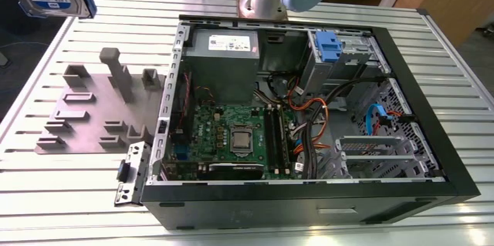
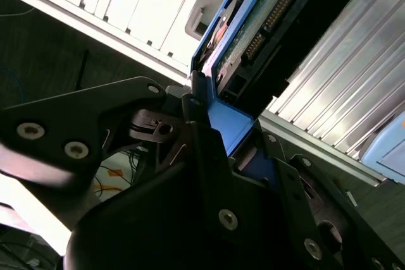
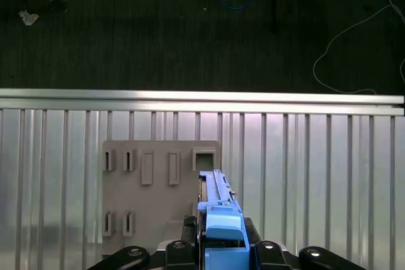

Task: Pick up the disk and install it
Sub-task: 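Pick up the disk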

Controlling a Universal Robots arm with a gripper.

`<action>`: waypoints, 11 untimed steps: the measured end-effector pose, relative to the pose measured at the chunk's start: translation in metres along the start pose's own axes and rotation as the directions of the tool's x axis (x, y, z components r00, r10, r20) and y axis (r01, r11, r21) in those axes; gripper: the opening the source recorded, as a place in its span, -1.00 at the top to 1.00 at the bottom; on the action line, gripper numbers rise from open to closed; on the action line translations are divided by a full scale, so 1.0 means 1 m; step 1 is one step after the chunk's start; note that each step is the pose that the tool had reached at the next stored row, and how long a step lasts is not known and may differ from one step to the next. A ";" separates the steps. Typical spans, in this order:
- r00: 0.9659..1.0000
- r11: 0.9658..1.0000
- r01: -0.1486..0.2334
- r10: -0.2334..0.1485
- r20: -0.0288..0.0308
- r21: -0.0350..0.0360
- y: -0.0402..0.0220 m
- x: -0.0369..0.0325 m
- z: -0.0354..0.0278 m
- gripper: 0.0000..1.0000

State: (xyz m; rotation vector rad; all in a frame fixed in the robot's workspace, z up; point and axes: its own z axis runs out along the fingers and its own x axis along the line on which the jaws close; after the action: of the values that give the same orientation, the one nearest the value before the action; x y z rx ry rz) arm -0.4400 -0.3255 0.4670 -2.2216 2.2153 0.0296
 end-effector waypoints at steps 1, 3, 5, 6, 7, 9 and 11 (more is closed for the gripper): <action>1.000 1.000 0.000 0.000 0.000 0.000 0.0000 0.0000 -0.0009 0.27; 1.000 1.000 0.000 0.000 0.000 0.000 0.0001 0.0000 -0.0025 0.27; 1.000 1.000 0.000 0.000 0.000 0.000 0.0001 -0.0001 -0.0040 0.27; 1.000 1.000 0.000 0.000 0.000 0.000 0.0001 -0.0001 -0.0049 0.27; 1.000 1.000 0.000 0.000 0.000 0.000 0.0001 -0.0001 -0.0057 0.27; 1.000 1.000 0.000 0.000 0.000 0.000 0.0001 -0.0001 -0.0076 0.27; 1.000 1.000 0.000 0.000 0.000 0.000 0.0001 -0.0002 -0.0094 0.27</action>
State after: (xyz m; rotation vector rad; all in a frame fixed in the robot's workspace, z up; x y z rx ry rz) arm -0.4400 -0.3255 0.4764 -2.2216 2.2152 0.0296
